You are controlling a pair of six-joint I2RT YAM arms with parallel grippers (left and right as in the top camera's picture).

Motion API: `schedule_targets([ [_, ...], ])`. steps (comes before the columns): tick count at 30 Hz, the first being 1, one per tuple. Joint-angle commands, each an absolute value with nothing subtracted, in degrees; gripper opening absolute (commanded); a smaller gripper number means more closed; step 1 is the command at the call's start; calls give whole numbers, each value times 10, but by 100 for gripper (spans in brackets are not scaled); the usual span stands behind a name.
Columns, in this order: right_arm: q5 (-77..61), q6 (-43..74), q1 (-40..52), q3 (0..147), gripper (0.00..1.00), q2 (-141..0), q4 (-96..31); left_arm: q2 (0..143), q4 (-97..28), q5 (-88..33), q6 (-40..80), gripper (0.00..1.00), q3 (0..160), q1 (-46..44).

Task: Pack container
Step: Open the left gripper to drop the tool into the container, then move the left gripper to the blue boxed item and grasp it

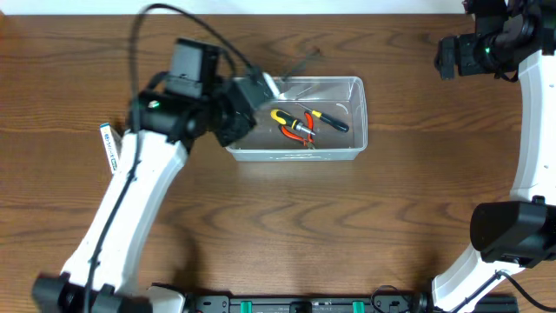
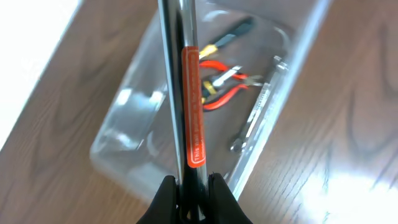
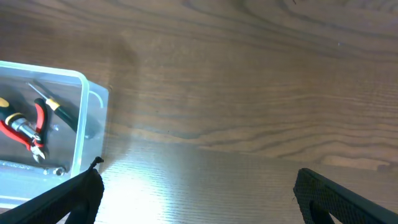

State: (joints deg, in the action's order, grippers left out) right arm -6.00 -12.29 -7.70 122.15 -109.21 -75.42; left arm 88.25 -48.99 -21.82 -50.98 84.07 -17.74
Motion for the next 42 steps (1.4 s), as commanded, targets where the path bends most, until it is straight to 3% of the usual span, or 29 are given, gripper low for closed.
schedule_targets([
  [1, -67, -118, -78, 1221, 99, -1089, -755, 938, -490, -253, -624, 6, 838, -187],
  [9, -67, -118, -78, 1221, 99, -1089, -755, 1062, -470, -253, -625, 7, 838, -187],
  [15, -67, -121, -79, 1221, 99, -1089, -755, 1113, -456, -229, -624, 17, 838, -187],
  [18, -67, -129, -79, 1221, 99, -1089, -755, 1121, -456, -229, -619, 27, 838, -187],
  [26, -67, -129, -79, 1221, 99, -1089, -755, 1077, -456, -199, -615, 33, 839, -187],
  [30, -67, -129, -79, 1221, 99, -1089, -755, 1000, -441, -150, -554, 45, 841, -187],
  [36, -67, -129, -79, 1221, 99, -1089, -756, 861, -437, 3, -392, 76, 841, -162],
  [39, -67, -129, -79, 1221, 99, -1089, -757, 800, -459, 70, -264, 94, 840, -110],
  [42, -67, -129, -79, 1221, 99, -1089, -757, 761, -506, 76, -183, 98, 840, -28],
])
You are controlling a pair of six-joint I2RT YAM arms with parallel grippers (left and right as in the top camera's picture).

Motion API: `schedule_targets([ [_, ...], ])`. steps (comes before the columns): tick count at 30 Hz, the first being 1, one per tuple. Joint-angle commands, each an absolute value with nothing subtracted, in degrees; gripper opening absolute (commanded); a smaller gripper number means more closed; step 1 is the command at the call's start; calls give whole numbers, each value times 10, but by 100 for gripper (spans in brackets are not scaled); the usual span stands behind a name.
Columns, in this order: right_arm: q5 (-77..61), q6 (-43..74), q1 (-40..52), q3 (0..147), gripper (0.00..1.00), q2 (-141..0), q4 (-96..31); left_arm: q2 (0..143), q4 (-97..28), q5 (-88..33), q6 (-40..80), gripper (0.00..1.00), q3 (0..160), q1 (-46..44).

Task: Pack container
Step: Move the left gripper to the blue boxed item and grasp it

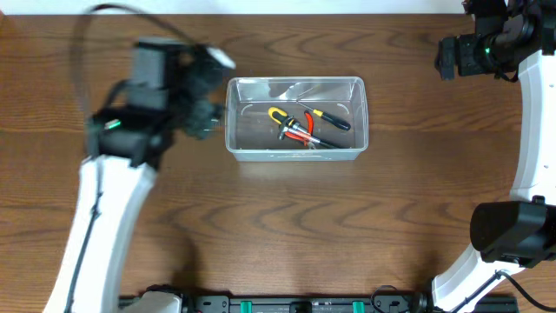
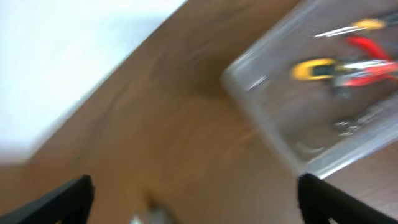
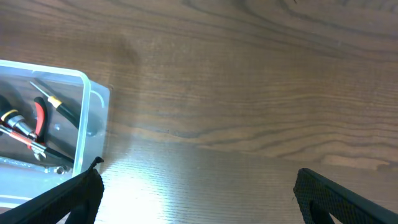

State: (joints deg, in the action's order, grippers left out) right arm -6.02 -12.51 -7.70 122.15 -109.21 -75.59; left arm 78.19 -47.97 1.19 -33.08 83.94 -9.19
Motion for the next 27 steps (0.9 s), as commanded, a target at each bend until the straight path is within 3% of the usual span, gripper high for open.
schedule_targets([
  [1, -67, -129, -79, 1221, 99, -1089, -757, 754, -520, 76, -155, 98, 840, 1],
  [7, -67, -129, -78, 1221, 99, -1089, -756, 766, -568, 30, -39, 98, 837, 174],
  [11, -67, -129, -78, 1221, 99, -1089, -756, 815, -565, 6, -13, 98, 836, 231],
  [27, -67, -129, -78, 1221, 99, -1089, -759, 1082, -532, 2, -12, 98, 836, 253],
])
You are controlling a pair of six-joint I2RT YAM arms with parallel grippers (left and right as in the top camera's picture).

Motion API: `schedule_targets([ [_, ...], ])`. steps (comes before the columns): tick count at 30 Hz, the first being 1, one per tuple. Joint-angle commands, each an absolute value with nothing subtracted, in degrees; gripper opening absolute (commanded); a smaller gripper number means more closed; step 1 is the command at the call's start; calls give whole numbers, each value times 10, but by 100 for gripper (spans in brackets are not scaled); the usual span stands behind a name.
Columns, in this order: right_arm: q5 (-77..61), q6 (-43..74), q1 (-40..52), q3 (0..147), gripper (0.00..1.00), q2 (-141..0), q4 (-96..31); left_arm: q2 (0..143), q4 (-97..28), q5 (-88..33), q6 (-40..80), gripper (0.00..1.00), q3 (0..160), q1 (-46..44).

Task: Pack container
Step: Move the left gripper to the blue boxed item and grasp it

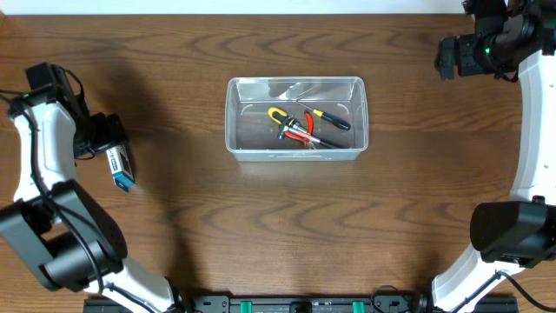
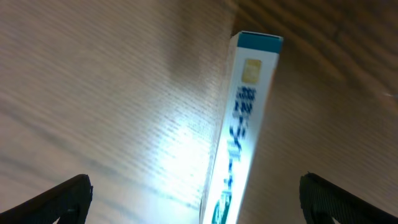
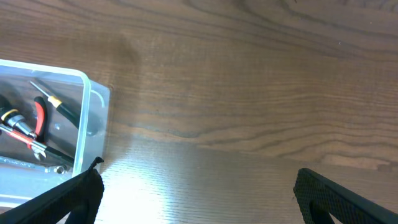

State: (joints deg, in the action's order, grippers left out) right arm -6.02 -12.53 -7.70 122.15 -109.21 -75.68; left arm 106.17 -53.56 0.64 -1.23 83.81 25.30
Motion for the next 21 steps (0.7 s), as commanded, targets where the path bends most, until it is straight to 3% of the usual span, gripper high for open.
schedule_targets([
  [1, -67, -129, -78, 1221, 99, -1089, -759, 1088, -530, 1, -16, 98, 836, 253],
  [21, -67, -126, -78, 1221, 99, -1089, -759, 1195, -470, 0, -97, 98, 836, 202],
])
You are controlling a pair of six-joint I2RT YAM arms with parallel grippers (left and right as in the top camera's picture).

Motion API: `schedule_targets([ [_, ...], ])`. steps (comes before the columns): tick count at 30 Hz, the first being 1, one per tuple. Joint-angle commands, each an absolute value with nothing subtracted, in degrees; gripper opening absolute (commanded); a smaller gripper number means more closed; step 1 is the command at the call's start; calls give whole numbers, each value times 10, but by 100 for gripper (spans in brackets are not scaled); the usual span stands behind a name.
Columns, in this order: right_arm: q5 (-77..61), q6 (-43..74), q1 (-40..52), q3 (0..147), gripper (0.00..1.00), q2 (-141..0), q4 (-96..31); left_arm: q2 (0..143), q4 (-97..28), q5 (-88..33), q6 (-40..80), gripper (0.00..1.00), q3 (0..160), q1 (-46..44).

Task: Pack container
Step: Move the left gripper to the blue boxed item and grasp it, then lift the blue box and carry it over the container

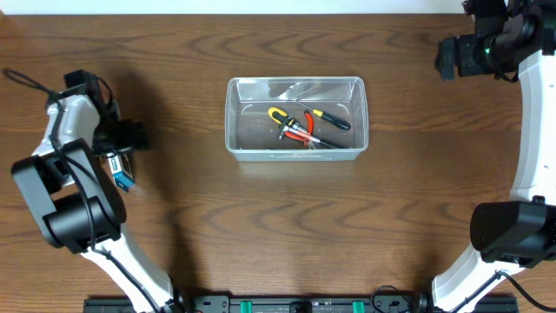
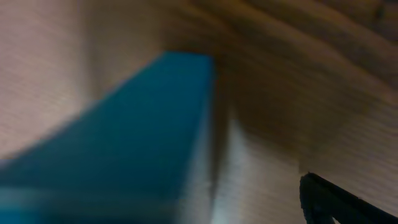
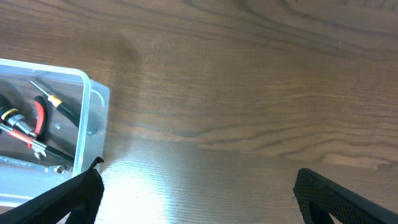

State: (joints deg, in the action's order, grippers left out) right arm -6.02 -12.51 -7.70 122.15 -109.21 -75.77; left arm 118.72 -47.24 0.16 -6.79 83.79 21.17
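Observation:
The clear plastic container (image 1: pixel 295 81) stands mid-table and holds red-handled pliers (image 1: pixel 300 130), a yellow-and-black screwdriver (image 1: pixel 313 116) and a thin metal tool. A white-and-teal box (image 1: pixel 122 172) lies flat on the wood at the far left. My left gripper (image 1: pixel 123 142) hangs low just over the box's far end. In the left wrist view the box (image 2: pixel 124 137) is a close teal blur, and only one finger (image 2: pixel 329 199) shows, set wide to the right; the left gripper (image 2: pixel 199 208) is open. My right gripper (image 3: pixel 199 186) is open and empty at the far right corner, with the container (image 3: pixel 81 124) at its left.
Bare brown wood surrounds the container. The right arm's base (image 1: pixel 512 230) stands at the right edge, and a black rail (image 1: pixel 295 304) runs along the front edge. The left arm's cable (image 1: pixel 26 83) loops near the far left.
My left gripper has come down close to the white-and-teal box, which now fills the left of the wrist view. The box lies where it was. The right arm is unchanged.
My left gripper was shut on a long metal tool with an orange label over the container. Then it was open and off to the left, with the tool lying in the container. Then it was open above the box at far left, and now sits low over it.

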Motion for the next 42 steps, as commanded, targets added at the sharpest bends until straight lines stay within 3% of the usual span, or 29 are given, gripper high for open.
schedule_targets([
  [1, -67, -126, -78, 1221, 99, -1089, -759, 1195, -470, 0, -99, 98, 836, 199],
  [28, -67, -126, -78, 1221, 99, -1089, -772, 1196, -476, 0, -20, 95, 836, 230],
  [31, -67, -126, -78, 1221, 99, -1089, -772, 1196, -477, 0, -20, 90, 836, 231],
  [42, -67, -123, -71, 1221, 99, -1089, -774, 1196, -478, 0, -20, 53, 836, 231],
])
